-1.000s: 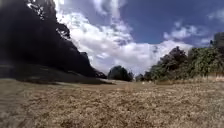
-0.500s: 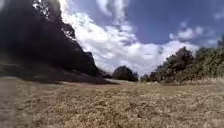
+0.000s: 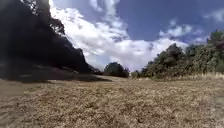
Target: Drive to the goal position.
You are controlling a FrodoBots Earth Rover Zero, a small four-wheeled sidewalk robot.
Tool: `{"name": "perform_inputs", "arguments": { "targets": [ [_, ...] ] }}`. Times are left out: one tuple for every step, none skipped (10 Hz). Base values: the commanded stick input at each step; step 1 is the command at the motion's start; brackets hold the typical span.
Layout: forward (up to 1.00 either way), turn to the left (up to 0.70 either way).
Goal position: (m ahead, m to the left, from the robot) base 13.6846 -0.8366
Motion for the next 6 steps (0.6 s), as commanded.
{"name": "perform_inputs", "arguments": {
  "targets": [
    [0.70, -0.35],
    [0.70, -0.35],
    [0.70, -0.35],
    [0.70, -0.35],
    [0.70, -0.35],
    [0.70, -0.26]
  ]
}}
